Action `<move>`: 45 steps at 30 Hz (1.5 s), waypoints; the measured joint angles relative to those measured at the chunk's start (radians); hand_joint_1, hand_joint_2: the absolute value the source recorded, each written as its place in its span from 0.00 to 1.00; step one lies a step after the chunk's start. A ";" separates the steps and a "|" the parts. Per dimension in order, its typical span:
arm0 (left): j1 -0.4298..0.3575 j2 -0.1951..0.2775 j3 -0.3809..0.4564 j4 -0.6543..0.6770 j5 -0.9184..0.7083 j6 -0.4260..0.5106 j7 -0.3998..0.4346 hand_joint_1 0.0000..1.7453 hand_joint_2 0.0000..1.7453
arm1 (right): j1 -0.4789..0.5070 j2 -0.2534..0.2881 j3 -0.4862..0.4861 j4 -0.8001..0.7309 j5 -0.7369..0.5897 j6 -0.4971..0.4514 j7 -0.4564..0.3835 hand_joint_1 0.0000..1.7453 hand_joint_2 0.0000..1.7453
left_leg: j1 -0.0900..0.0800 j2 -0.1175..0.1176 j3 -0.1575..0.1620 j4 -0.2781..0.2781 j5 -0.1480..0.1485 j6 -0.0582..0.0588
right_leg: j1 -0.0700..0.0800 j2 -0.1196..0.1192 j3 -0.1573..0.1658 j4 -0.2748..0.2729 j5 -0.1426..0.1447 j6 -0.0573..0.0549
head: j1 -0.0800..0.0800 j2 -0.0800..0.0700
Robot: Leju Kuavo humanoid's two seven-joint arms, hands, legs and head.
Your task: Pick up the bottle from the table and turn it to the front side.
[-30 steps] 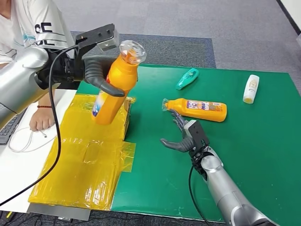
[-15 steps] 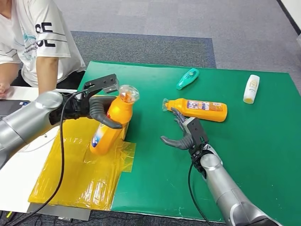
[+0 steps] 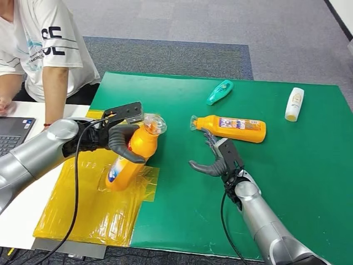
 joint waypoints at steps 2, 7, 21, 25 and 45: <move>-0.003 0.000 -0.001 -0.001 -0.002 -0.004 0.003 1.00 1.00 | 0.000 0.000 0.000 0.000 0.000 0.000 0.000 0.00 1.00 | 0.000 0.000 0.000 0.000 0.000 0.000 | 0.000 0.000 0.000 0.000 0.000 0.000 | 0.000 0.000; -0.119 0.007 -0.049 -0.033 -0.010 -0.082 0.048 1.00 1.00 | -0.006 0.000 0.000 0.012 -0.002 0.007 0.003 0.00 1.00 | 0.000 0.000 0.000 0.000 0.000 0.000 | 0.000 0.000 0.000 0.000 0.000 0.000 | 0.000 0.000; -0.297 -0.006 -0.198 -0.062 0.108 -0.097 0.080 1.00 1.00 | -0.020 0.000 0.000 0.029 -0.006 0.010 0.007 0.00 1.00 | 0.000 0.000 0.000 0.000 0.000 0.000 | 0.000 0.000 0.000 0.000 0.001 0.000 | 0.000 0.000; -0.309 -0.012 -0.236 -0.062 0.135 -0.094 0.086 1.00 1.00 | -0.026 0.000 0.000 0.032 -0.006 0.010 0.010 0.00 1.00 | 0.000 0.000 0.000 0.000 0.000 0.000 | 0.000 0.000 0.000 0.000 0.001 0.000 | 0.000 0.000; -0.236 -0.031 -0.327 0.040 0.083 -0.086 0.039 1.00 1.00 | -0.041 0.001 0.000 0.035 -0.005 0.016 0.024 0.00 1.00 | 0.000 0.000 -0.001 0.000 0.000 0.000 | 0.000 0.000 0.000 0.000 0.001 0.000 | 0.000 0.000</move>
